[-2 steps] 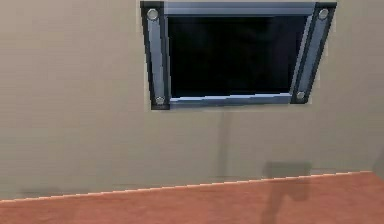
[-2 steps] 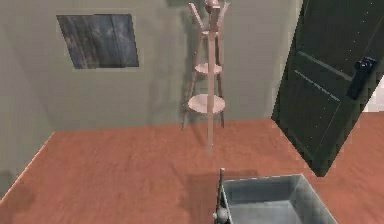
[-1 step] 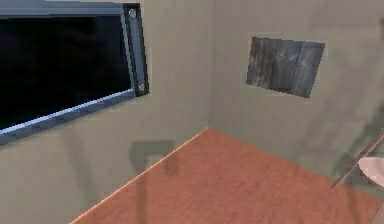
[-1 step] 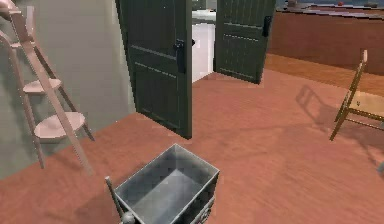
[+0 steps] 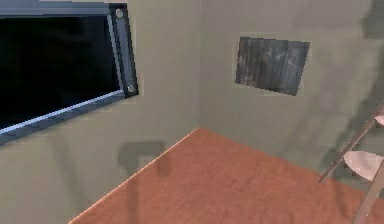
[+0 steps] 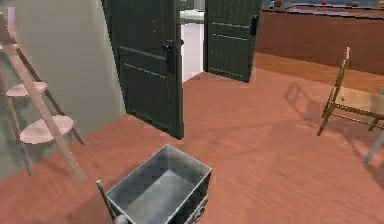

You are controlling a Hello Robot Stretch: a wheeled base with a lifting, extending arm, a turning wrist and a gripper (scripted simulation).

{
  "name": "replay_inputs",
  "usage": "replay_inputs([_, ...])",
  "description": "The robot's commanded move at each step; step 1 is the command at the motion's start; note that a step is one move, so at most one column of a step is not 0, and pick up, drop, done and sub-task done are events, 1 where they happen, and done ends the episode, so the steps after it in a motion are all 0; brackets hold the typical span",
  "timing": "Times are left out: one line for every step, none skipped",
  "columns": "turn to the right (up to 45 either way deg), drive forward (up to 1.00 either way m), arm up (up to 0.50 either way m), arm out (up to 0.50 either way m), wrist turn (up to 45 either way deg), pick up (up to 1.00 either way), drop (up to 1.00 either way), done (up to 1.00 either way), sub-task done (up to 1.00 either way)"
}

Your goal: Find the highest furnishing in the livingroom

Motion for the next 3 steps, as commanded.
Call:
replay_inputs([0.0, 0.5, 0.0, 0.0, 0.0, 0.0, 0.0, 0.0, 0.0])
replay_inputs([45.0, 0.0, 0.0, 0.0, 0.0, 0.0, 0.0, 0.0, 0.0])
replay_inputs([0.0, 0.6, 0.0, 0.0, 0.0, 0.0, 0.0, 0.0, 0.0])
